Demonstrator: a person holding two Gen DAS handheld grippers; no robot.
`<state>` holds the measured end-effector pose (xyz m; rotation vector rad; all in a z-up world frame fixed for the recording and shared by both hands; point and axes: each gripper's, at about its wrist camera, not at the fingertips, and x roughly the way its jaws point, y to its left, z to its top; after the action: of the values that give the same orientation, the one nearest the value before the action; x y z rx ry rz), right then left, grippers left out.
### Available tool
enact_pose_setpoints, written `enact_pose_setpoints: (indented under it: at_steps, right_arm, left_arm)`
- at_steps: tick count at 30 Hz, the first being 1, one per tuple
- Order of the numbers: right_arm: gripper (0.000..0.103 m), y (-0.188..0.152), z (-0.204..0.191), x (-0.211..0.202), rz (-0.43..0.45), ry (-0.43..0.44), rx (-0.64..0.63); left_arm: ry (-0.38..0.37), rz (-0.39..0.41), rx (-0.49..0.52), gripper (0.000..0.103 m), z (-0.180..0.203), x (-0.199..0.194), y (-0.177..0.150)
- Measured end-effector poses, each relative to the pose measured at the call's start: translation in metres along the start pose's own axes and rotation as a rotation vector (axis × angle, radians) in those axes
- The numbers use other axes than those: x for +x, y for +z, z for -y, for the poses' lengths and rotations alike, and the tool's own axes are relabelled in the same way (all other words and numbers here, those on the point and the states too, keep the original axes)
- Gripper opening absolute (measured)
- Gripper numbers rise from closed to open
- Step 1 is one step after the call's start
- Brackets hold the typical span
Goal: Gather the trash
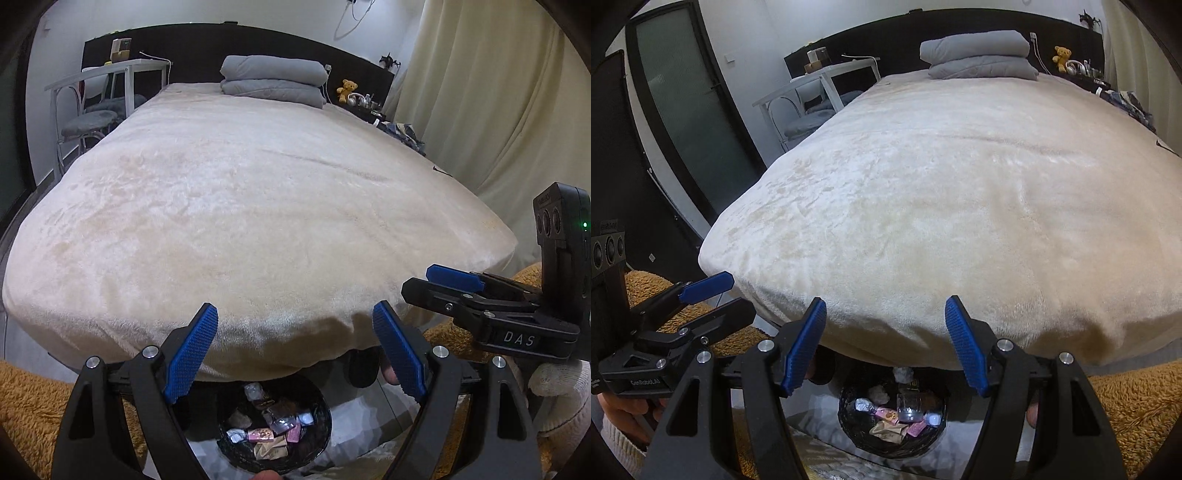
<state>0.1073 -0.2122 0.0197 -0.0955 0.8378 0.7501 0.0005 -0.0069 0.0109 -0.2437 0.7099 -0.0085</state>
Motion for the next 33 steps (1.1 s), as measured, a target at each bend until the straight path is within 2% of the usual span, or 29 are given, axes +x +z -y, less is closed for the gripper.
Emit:
enact_pose_setpoints:
  at_steps: [13, 16, 18, 19, 20, 21, 26, 33]
  right_arm:
    - [0.067, 0.004, -0.007, -0.017, 0.098, -0.041, -0.053]
    - [0.074, 0.004, -0.009, -0.021, 0.127, -0.051, -0.071]
    - [0.085, 0.004, -0.010, -0.023, 0.145, -0.059, -0.080]
    - [0.089, 0.004, -0.011, -0.024, 0.153, -0.063, -0.084]
    - [0.096, 0.004, -0.011, -0.024, 0.159, -0.065, -0.087]
    - [0.098, 0.004, -0.011, -0.025, 0.168, -0.061, -0.088]
    - [0.098, 0.005, -0.011, -0.031, 0.204, -0.066, -0.093]
    - [0.098, 0.004, -0.012, -0.034, 0.218, -0.077, -0.098]
  left_arm:
    - [0.006, 0.148, 0.033, 0.084, 0.008, -0.026, 0.004]
    - [0.019, 0.164, 0.034, 0.084, 0.008, -0.028, 0.005]
    - [0.034, 0.180, 0.034, 0.085, 0.007, -0.031, 0.006]
    - [0.039, 0.189, 0.033, 0.087, 0.007, -0.032, 0.006]
    - [0.041, 0.196, 0.032, 0.094, 0.007, -0.033, 0.006]
    - [0.048, 0.209, 0.033, 0.096, 0.007, -0.034, 0.006]
    - [0.075, 0.255, 0.052, 0.097, 0.008, -0.039, 0.006]
    - [0.092, 0.270, 0.069, 0.097, 0.009, -0.041, 0.007]
